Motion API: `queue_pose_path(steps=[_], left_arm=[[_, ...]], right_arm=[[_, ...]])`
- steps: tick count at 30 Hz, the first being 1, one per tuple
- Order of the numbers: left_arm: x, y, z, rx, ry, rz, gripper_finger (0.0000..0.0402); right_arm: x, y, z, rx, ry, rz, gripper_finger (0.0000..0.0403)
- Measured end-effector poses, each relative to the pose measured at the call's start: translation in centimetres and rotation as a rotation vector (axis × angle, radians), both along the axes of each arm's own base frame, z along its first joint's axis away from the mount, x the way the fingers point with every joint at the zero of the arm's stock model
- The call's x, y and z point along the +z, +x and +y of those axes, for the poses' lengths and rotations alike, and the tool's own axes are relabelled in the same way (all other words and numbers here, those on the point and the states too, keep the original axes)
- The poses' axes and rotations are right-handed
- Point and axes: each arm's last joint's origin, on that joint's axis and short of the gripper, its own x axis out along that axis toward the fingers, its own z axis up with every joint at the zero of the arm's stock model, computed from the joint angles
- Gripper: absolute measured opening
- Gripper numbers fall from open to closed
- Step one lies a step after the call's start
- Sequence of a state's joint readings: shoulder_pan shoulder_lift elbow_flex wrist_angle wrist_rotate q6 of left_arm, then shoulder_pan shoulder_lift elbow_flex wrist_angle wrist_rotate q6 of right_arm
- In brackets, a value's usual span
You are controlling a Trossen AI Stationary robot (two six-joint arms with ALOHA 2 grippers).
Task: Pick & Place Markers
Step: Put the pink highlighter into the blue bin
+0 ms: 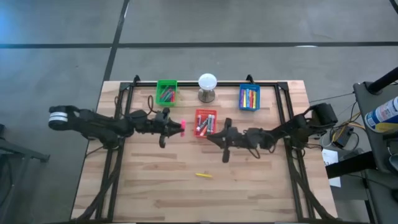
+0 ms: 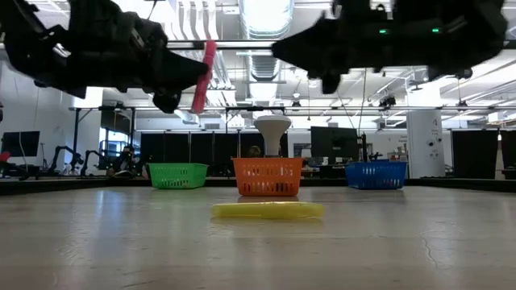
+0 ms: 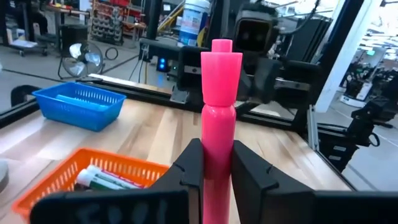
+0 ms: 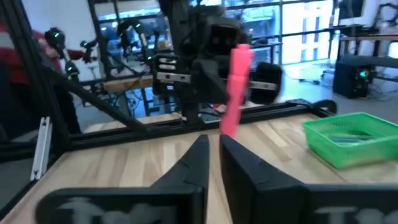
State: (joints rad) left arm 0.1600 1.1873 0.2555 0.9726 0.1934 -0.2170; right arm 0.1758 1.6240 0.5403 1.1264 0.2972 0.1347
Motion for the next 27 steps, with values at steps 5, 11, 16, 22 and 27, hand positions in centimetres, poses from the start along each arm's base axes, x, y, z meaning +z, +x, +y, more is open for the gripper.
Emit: queue_pose_path(steps=[5,11,16,22,27], left_arm=[[0.0,1.5,0.0,-0.026,0.001,0.019,0.0045],[-0.2,1.9,-0.6,-0.054,0.029,0.031,0.0045],[-0.2,2.0,-0.7,-0.059,0.030,0.031,0.0045],[-0.1,2.2,-0.7,-0.061,0.036,0.029,0.0045],[-0.1,2.1,-0.8,-0.063,0.035,0.032,0.0045]], right_arm=[[0.1,3.1,-0.5,-0.016,-0.037,0.011,0.0091],[0.8,5.2,-1.5,-0.054,-0.011,-0.026,0.0162],[1.3,6.9,-2.6,-0.054,0.028,-0.054,0.0185],[1.5,8.8,-3.0,-0.026,0.030,-0.058,0.0187],[1.7,9.7,-3.3,-0.044,0.032,-0.045,0.0170]])
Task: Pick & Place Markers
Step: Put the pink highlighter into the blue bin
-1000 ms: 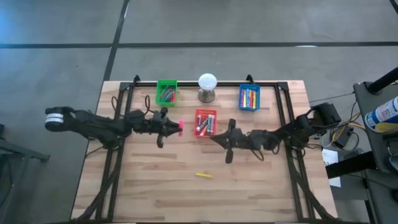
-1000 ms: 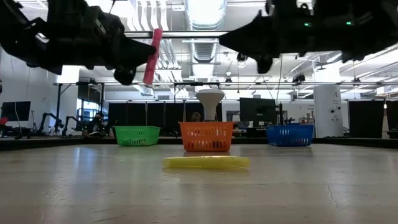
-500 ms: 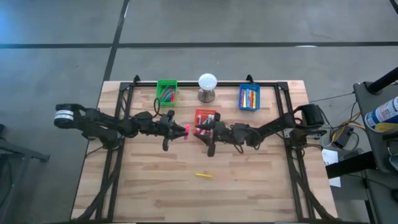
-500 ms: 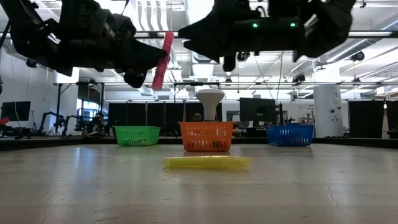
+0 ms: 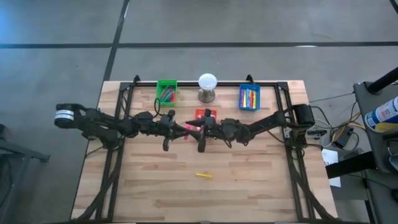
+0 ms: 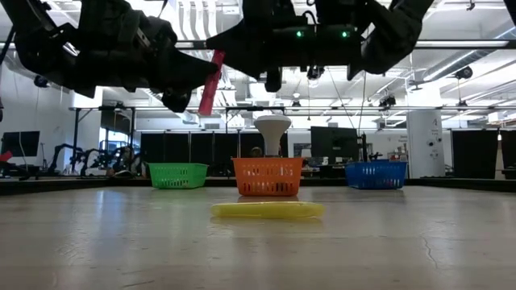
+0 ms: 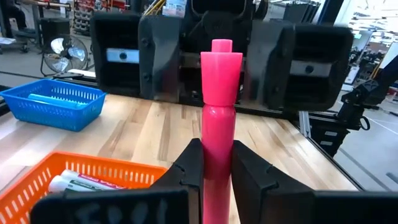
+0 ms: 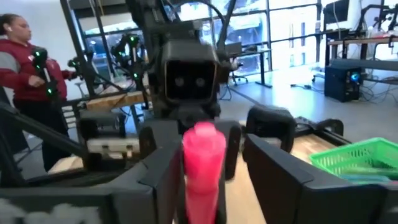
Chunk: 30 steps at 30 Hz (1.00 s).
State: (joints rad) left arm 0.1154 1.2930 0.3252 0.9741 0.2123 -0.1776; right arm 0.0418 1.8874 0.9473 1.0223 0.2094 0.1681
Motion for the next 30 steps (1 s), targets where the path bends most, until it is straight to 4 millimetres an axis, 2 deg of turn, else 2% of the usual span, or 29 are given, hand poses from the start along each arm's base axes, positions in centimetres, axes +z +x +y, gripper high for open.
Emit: queue_pose_path(steps=[5,8,12,16,20,24,30], left_arm=[[0.0,0.0,0.0,0.007,-0.020,0.004,0.0046],[0.0,0.0,0.1,0.021,-0.030,0.005,0.0062],[0.0,0.0,0.2,0.068,-0.053,0.008,0.0096],[-0.1,-0.3,0.3,0.089,-0.043,0.036,0.0113],[0.3,-0.7,0.4,0.110,-0.021,0.045,0.0117],[0.5,-1.3,0.4,0.126,-0.004,0.057,0.0118],[0.7,-1.9,0.3,0.128,0.011,0.035,0.0119]], right_arm=[[0.4,0.0,0.0,0.001,-0.002,-0.013,0.0093],[0.4,-0.2,0.0,0.003,-0.003,-0.011,0.0047],[0.8,-0.6,-0.1,-0.003,-0.012,0.014,0.0046],[2.8,-1.9,-0.6,-0.014,-0.019,0.097,0.0046],[5.4,-4.2,-1.0,-0.110,-0.040,0.213,0.0046],[7.2,-7.6,-2.2,-0.326,-0.025,0.384,0.0046],[7.4,-13.6,-7.7,-0.786,0.093,0.633,0.0046]])
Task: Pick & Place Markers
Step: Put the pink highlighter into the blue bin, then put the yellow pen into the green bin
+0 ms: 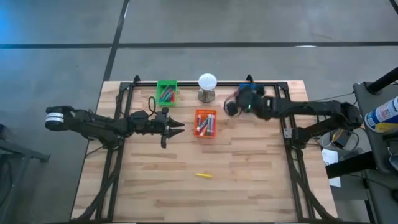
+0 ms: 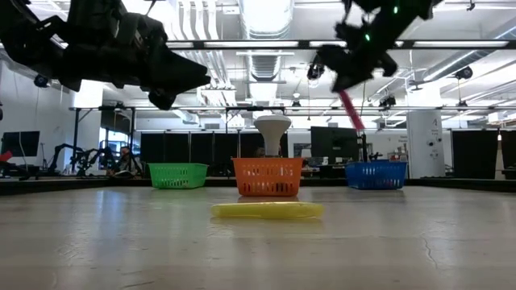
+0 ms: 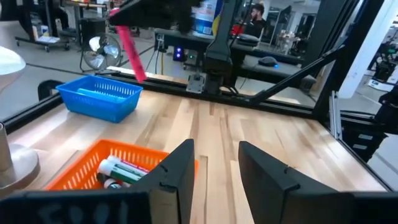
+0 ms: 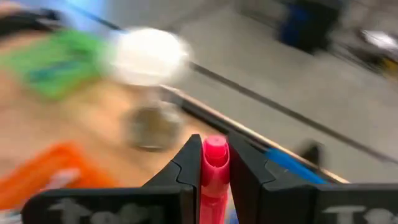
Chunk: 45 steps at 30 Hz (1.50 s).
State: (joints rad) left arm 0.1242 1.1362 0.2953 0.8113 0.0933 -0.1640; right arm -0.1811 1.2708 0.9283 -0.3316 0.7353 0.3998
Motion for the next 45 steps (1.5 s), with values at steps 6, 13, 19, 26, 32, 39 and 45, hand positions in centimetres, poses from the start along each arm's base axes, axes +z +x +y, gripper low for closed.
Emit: queue_pose_path(steps=[6,13,19,26,32,39,45], left_arm=[[0.1,-0.1,0.0,0.000,0.011,-0.003,0.0119],[-0.1,-0.2,0.0,0.001,0.014,0.007,0.0119],[-0.1,-0.2,0.0,0.001,0.014,0.008,0.0119],[-0.2,-0.2,0.0,0.002,0.007,0.014,0.0119],[-0.2,-0.2,0.0,0.008,0.012,0.017,0.0119],[-0.7,-0.1,-0.8,-0.030,0.007,0.069,0.0102],[-1.1,-0.2,-4.0,-0.171,0.057,0.105,0.0040]], right_arm=[[-2.5,-3.4,-7.3,-0.234,0.080,0.078,0.0046],[-5.3,-6.4,-12.3,-0.324,0.305,0.058,0.0055],[-6.4,-6.5,-12.8,-0.339,0.399,0.042,0.0058],[-7.3,-7.1,-13.1,-0.397,0.455,0.073,0.0104],[-6.3,-7.8,-12.4,-0.366,0.446,0.113,0.0137],[-4.4,-7.1,-7.0,-0.134,0.379,0.172,0.0073],[-5.2,-5.9,1.6,0.180,0.244,0.025,0.0012]])
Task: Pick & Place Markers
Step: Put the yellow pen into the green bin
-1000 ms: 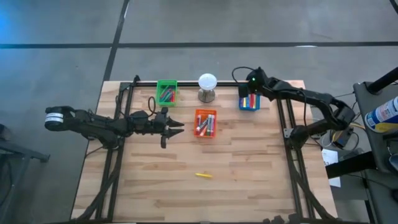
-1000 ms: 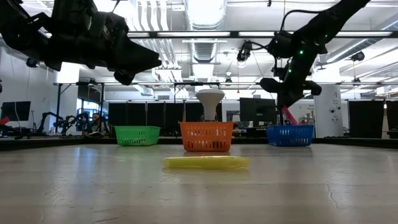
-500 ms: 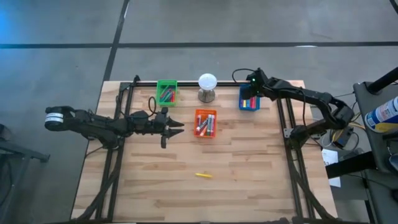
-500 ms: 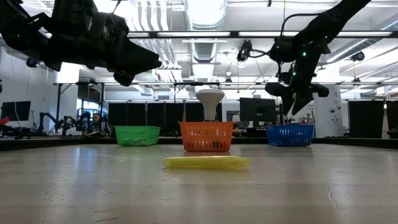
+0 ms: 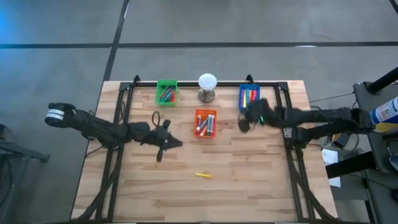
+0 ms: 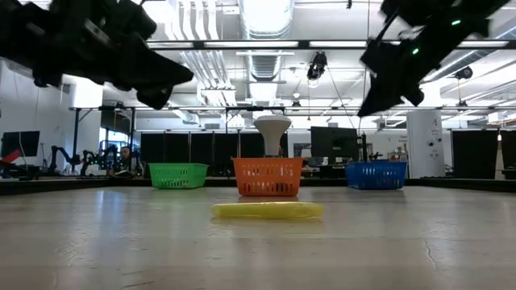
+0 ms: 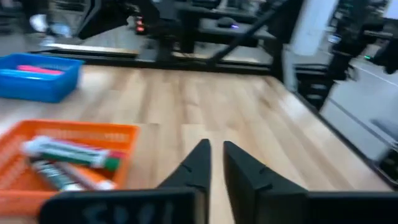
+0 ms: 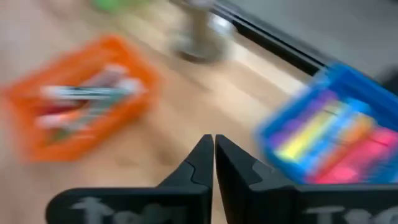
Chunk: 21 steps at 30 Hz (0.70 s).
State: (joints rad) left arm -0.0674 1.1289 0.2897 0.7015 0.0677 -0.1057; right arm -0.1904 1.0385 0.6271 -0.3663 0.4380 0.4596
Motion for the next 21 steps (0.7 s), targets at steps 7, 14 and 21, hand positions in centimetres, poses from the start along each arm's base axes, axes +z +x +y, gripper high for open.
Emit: queue_pose_path(steps=[7,14,21], left_arm=[[-1.0,0.7,-3.9,0.003,0.035,0.110,0.0005],[-2.2,4.2,-5.5,0.011,-0.016,0.278,0.0021],[-2.6,8.9,-7.7,-0.016,0.040,0.557,0.0095]], right_arm=[[-1.2,0.4,7.9,0.212,-0.204,-0.321,0.0012],[-1.3,0.8,10.3,0.314,-0.338,-0.390,0.0013],[-1.6,1.1,10.4,0.321,-0.346,-0.361,0.0013]])
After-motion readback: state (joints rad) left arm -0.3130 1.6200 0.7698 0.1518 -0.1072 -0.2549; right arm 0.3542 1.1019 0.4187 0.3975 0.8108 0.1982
